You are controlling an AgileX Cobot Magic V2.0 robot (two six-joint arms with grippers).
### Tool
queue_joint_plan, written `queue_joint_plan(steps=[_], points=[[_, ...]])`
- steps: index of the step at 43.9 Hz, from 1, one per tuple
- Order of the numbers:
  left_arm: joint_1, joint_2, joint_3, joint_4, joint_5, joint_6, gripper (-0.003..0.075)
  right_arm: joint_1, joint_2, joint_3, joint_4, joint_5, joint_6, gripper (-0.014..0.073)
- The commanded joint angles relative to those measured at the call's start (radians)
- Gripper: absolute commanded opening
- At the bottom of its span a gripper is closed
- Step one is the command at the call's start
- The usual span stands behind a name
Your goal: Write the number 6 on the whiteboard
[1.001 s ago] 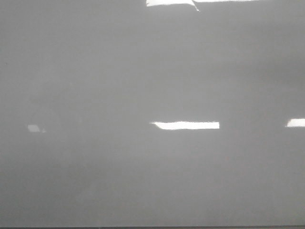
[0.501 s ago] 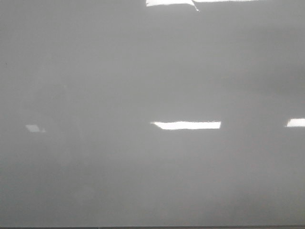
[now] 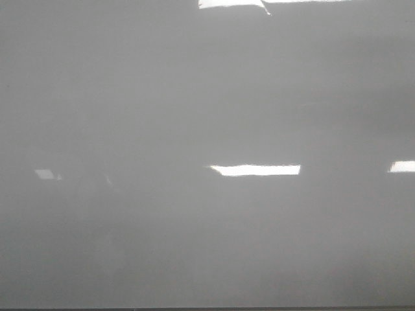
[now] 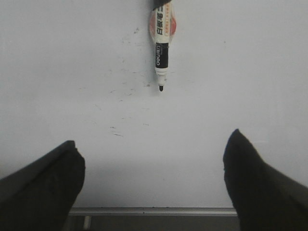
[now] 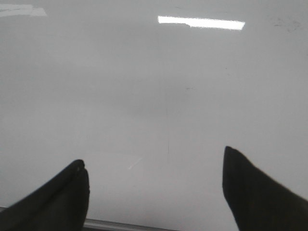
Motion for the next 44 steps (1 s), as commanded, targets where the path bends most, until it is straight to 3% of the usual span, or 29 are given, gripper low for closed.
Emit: queue_joint_plan(steps=[1, 11, 24, 34, 44], points=[[-0.006, 0.081, -0.059, 0.023, -0.108, -0.002, 0.0584, 0.0, 0.011, -0.027, -0.003, -0.071, -0.013, 0.0594], [0.054, 0.282, -0.135, -0.002, -0.142, -0.053, 0.0584, 0.0, 0.011, -0.027, -0.003, -0.071, -0.013, 0.0594], [0.064, 0.465, -0.21, -0.131, -0.215, 0.088, 0.0584, 0.0, 0.011, -0.027, -0.003, -0.071, -0.013, 0.0594], [0.062, 0.564, -0.229, -0.159, -0.317, 0.099, 0.0583, 0.0, 0.011, -0.027, -0.003, -0.071, -0.013, 0.0594], [0.055, 0.627, -0.231, -0.161, -0.396, 0.1, 0.051, 0.0, 0.011, -0.027, -0.003, -0.071, -0.013, 0.0594]])
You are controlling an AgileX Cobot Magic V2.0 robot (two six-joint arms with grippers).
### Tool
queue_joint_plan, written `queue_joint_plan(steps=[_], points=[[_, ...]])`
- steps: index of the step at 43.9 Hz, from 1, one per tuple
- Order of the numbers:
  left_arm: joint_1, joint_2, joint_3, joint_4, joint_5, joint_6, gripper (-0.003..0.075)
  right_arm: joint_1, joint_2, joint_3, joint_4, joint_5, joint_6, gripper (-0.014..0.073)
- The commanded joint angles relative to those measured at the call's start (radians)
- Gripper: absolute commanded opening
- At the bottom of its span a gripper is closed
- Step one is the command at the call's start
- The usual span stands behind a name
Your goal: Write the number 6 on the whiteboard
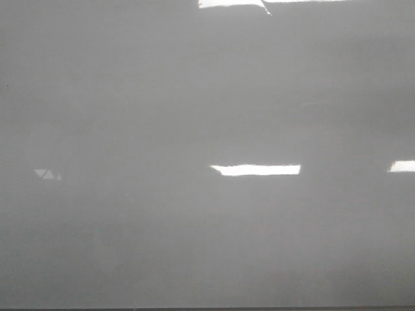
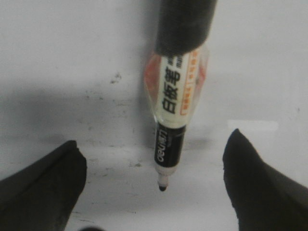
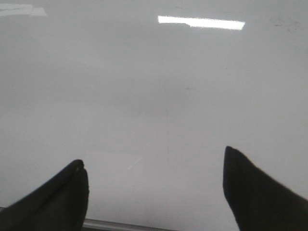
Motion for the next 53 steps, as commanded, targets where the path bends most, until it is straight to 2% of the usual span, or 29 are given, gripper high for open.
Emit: queue_joint_plan(steps=[1, 9, 22, 32, 37, 43, 47, 53], points=[[-0.006, -0.007, -0.035, -0.011, -0.092, 0.002, 0.0499, 0.0, 0.011, -0.027, -0.003, -0.071, -0.011, 0.0594], [-0.006, 0.015, -0.035, -0.011, -0.134, 0.002, 0.0412, 0.0, 0.011, -0.027, -0.003, -0.071, -0.011, 0.0594], [-0.017, 0.042, -0.035, -0.009, -0.161, 0.01, 0.0312, 0.0, 0.011, -0.027, -0.003, -0.072, -0.011, 0.0594], [-0.054, 0.042, -0.035, 0.011, -0.188, 0.014, 0.0084, 0.0, 0.011, -0.027, -0.003, -0.075, -0.011, 0.0594], [-0.054, 0.035, -0.035, 0.017, -0.17, 0.014, -0.0003, 0.0, 0.011, -0.027, -0.003, -0.082, -0.011, 0.0594], [-0.054, -0.021, -0.035, 0.017, -0.084, 0.014, -0.002, 0.0, 0.011, -0.028, 0.006, -0.09, -0.01, 0.0594], [-0.054, -0.08, -0.055, 0.019, 0.043, 0.016, -0.002, 0.0, 0.011, -0.033, 0.041, -0.088, -0.009, 0.0594], [-0.084, -0.15, -0.124, 0.02, 0.293, 0.181, -0.002, 0.0, 0.046, -0.072, 0.066, -0.046, -0.009, 0.0594]])
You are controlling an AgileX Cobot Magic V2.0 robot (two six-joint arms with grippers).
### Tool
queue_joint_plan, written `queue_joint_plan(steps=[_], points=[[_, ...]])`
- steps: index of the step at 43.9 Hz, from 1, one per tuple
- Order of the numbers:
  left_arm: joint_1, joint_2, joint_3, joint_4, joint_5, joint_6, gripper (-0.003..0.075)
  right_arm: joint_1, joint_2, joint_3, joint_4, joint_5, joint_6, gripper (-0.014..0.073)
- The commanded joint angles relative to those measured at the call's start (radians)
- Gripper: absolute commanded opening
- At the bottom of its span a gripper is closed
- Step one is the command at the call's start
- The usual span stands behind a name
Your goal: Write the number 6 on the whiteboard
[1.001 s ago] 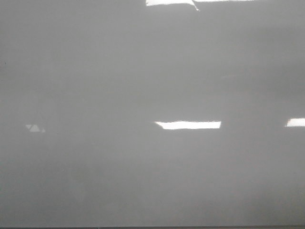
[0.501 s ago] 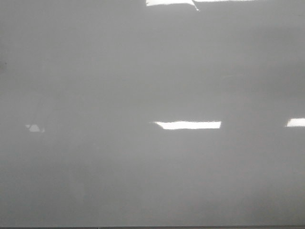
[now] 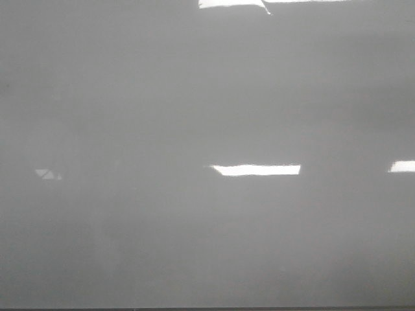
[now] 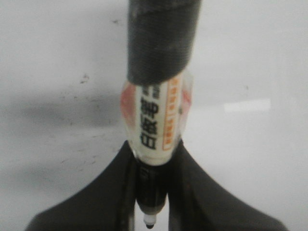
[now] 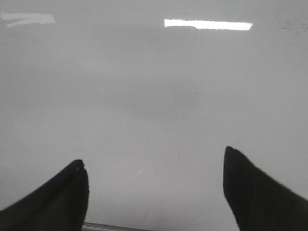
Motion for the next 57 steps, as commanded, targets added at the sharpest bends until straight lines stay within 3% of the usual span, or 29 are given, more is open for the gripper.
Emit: queue_joint_plan(steps=[1, 7, 12, 20, 25, 32, 41, 48, 57], points=[[-0.032, -0.076, -0.084, -0.008, 0.131, 0.13, -0.002, 0.0, 0.042, -0.065, 0.02, -0.035, -0.007, 0.0594], [-0.106, -0.084, -0.169, -0.091, 0.414, 0.357, -0.002, 0.0, 0.131, -0.137, 0.02, 0.039, -0.009, 0.0594], [-0.195, -0.082, -0.199, -0.198, 0.472, 0.471, -0.002, 0.0, 0.21, -0.198, 0.02, 0.1, -0.031, 0.0594], [-0.386, -0.064, -0.202, -0.207, 0.468, 0.533, -0.002, 0.035, 0.335, -0.287, 0.028, 0.21, -0.1, 0.0594], [-0.509, -0.033, -0.202, -0.2, 0.461, 0.535, -0.002, 0.094, 0.404, -0.331, 0.077, 0.256, -0.212, 0.0594], [-0.668, 0.02, -0.202, -0.188, 0.445, 0.535, -0.002, 0.234, 0.474, -0.355, 0.154, 0.324, -0.445, 0.0594], [-0.854, 0.063, -0.202, -0.179, 0.406, 0.535, -0.002, 0.422, 0.526, -0.355, 0.259, 0.351, -0.639, 0.0594], [-0.932, 0.065, -0.202, -0.172, 0.367, 0.535, -0.002, 0.527, 0.542, -0.355, 0.402, 0.349, -0.793, 0.0594], [-0.962, 0.065, -0.202, -0.172, 0.355, 0.535, -0.002, 0.624, 0.588, -0.355, 0.449, 0.299, -0.823, 0.0592]])
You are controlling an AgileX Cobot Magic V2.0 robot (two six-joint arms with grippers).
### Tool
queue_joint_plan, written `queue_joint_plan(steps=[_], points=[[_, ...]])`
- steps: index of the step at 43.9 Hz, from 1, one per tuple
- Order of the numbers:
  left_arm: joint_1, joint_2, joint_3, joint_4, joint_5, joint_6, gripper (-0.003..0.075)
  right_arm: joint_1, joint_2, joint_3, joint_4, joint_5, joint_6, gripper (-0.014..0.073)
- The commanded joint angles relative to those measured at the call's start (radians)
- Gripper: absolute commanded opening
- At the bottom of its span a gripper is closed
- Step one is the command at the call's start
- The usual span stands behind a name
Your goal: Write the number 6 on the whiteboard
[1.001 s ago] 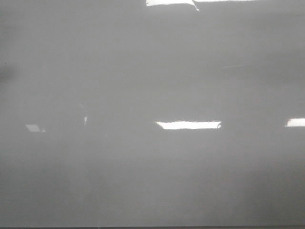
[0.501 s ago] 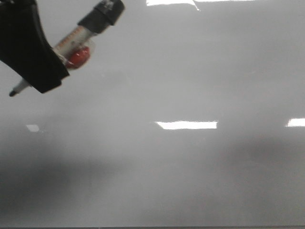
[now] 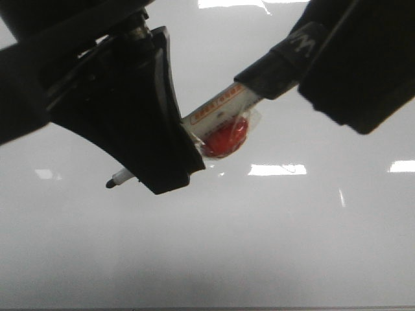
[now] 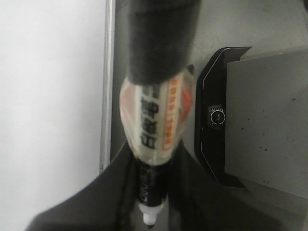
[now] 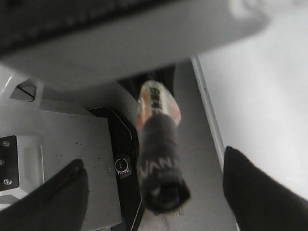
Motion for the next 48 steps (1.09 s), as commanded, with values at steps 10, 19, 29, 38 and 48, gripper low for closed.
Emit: queue_joint_plan(steps=[10, 19, 29, 38, 48], points=[[-0.01, -0.029, -0.03, -0.011, -0.039, 0.0, -0.002, 0.046, 0.015, -0.036, 0.046, -0.076, -0.026, 0.0468], [-0.01, -0.029, -0.03, -0.013, -0.039, 0.0, -0.002, 0.046, 0.015, -0.036, 0.041, -0.08, -0.026, 0.0263], [-0.01, -0.029, -0.03, -0.013, -0.039, 0.0, 0.0033, 0.046, 0.015, -0.036, 0.041, -0.079, -0.026, 0.0039], [-0.001, -0.044, -0.032, 0.024, -0.038, -0.047, 0.043, 0.045, 0.014, -0.036, 0.039, -0.077, -0.024, -0.0036], [0.13, -0.177, -0.03, 0.04, 0.022, -0.151, 0.0472, -0.047, -0.042, -0.042, -0.102, -0.046, 0.138, -0.0036]])
